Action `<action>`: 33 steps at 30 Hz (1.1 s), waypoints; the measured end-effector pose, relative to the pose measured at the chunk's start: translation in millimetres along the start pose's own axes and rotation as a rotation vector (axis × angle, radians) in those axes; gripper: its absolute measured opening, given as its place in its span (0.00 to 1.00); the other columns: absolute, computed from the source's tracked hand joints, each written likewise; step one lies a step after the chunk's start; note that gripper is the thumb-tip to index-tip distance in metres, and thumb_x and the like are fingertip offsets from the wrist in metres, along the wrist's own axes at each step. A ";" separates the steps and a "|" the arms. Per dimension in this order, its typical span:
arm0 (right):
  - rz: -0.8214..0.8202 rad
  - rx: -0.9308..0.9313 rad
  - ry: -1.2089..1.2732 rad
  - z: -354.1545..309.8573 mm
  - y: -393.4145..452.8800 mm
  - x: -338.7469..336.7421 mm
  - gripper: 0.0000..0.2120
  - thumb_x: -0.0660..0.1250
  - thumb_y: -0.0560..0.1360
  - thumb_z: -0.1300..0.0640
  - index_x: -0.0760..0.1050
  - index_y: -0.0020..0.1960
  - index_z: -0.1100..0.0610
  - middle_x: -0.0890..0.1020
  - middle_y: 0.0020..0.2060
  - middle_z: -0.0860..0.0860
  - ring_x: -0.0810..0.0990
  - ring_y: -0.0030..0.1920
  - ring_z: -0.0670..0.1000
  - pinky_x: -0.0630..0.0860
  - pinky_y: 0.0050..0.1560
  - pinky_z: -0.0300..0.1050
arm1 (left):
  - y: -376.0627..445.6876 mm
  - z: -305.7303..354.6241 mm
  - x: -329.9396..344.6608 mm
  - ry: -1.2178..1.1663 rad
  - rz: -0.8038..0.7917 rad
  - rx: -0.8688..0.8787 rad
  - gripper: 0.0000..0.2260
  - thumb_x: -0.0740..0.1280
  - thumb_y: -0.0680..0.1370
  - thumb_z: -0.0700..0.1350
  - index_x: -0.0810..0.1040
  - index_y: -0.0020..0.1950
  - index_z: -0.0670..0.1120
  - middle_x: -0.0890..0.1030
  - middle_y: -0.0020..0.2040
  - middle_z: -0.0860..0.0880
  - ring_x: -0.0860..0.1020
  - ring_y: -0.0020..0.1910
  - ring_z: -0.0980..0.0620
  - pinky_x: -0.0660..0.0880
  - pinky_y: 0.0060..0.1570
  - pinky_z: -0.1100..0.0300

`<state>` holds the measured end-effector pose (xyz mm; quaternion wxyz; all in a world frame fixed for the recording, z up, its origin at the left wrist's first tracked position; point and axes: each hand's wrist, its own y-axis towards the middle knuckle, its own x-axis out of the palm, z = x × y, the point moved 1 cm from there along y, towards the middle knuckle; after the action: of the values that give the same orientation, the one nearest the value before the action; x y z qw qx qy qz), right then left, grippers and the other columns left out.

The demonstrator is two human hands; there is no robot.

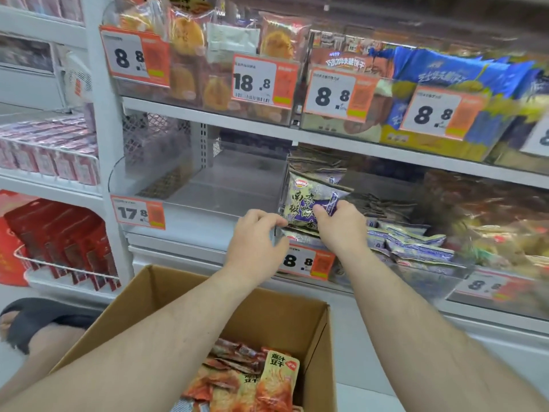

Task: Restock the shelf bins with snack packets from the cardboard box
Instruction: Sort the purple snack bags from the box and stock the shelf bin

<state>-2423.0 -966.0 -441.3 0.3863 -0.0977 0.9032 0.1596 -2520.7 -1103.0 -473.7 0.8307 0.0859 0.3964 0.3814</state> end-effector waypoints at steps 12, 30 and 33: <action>-0.111 -0.041 -0.420 67.3 -38.0 -92.4 0.13 0.72 0.68 0.43 0.75 0.45 0.49 0.81 0.45 0.47 0.79 0.48 0.54 0.77 0.47 0.48 | 1.5 4.9 21.3 0.646 0.051 0.496 0.12 0.77 0.65 0.49 0.82 0.45 0.49 0.80 0.42 0.51 0.76 0.45 0.45 0.68 0.45 0.50; 0.201 -0.014 -0.348 140.1 -9.0 -93.5 0.11 0.71 0.71 0.62 0.69 0.43 0.53 0.75 0.49 0.54 0.75 0.48 0.59 0.68 0.44 0.47 | 36.1 31.4 46.1 0.827 -0.060 0.387 0.10 0.66 0.78 0.51 0.76 0.60 0.53 0.79 0.58 0.56 0.68 0.61 0.50 0.54 0.54 0.51; 0.183 0.025 -0.350 142.9 -5.0 -85.6 0.09 0.71 0.72 0.60 0.71 0.45 0.54 0.76 0.52 0.54 0.75 0.50 0.58 0.64 0.43 0.45 | 37.8 26.6 56.0 0.814 -0.069 0.353 0.10 0.67 0.77 0.48 0.76 0.59 0.53 0.79 0.58 0.55 0.68 0.61 0.50 0.54 0.53 0.51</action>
<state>-2267.8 -914.1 -473.0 0.5225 0.0188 0.8292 0.1974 -2500.7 -1033.2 -472.2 0.5917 0.0559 0.7528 0.2828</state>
